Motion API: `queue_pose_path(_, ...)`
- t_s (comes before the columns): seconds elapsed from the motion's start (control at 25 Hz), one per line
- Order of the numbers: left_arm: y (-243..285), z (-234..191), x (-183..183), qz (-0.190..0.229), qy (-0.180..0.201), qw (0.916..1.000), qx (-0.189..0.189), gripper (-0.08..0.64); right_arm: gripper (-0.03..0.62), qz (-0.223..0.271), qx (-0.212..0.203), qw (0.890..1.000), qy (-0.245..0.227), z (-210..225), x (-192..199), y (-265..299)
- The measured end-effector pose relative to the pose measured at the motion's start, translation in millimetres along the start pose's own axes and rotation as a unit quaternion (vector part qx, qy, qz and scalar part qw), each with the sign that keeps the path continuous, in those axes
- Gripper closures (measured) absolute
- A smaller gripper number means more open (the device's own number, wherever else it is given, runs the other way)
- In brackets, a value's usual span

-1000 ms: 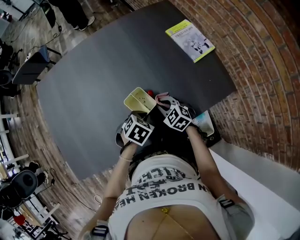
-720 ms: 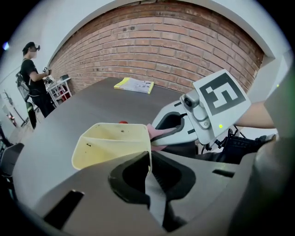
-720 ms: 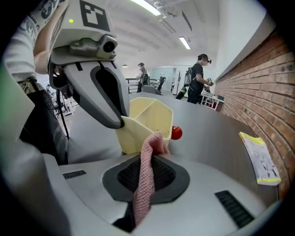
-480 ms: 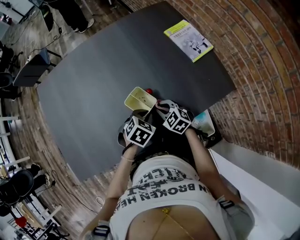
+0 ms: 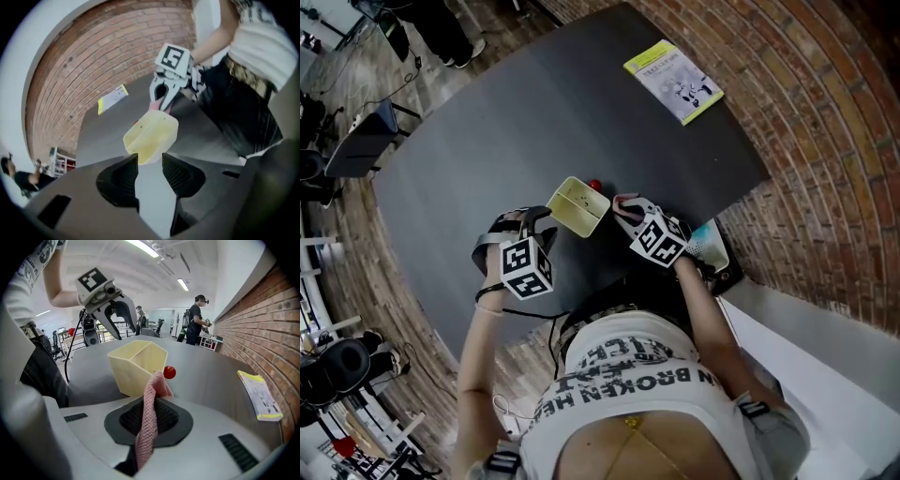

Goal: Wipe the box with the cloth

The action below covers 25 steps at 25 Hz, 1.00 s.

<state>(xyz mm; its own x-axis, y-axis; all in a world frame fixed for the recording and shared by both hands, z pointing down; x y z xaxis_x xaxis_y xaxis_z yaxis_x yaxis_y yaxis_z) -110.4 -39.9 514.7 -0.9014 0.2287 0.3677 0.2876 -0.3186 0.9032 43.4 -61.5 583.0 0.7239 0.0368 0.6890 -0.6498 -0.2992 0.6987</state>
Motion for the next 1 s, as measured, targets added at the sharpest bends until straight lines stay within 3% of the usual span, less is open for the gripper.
queue_pose_path(0.16,12,-5,9,-0.038,0.123,0.9916,-0.017,0.419,0.575,-0.005,0.000,1.000,0.001,3,1,-1)
queue_pose_path(0.36,32,0,7,-0.072,0.218,0.9730,-0.026,0.419,0.575,-0.007,-0.003,1.000,0.001,4,3,-2)
queue_pose_path(0.64,40,3,7,-0.077,0.219,0.9725,-0.019,0.439,0.575,-0.007,-0.002,1.000,0.003,7,2,-1)
queue_pose_path(1.0,38,9,2,-0.091,0.179,0.9796,-0.010,0.483,0.575,0.005,-0.004,1.000,0.016,10,1,0)
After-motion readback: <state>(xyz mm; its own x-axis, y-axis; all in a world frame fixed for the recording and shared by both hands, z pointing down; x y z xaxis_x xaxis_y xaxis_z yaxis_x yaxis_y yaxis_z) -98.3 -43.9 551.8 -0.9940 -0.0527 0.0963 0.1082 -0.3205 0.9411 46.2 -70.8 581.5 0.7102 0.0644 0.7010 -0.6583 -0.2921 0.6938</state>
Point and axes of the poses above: the fingertips, and each gripper's own axes: y forward along the fingers, z to its right, x out of its underside, the point moved 4 cm from there along -y, backward along the fingers, and after that the axes turned 12 degrees about -y, right-handed, at the moved point
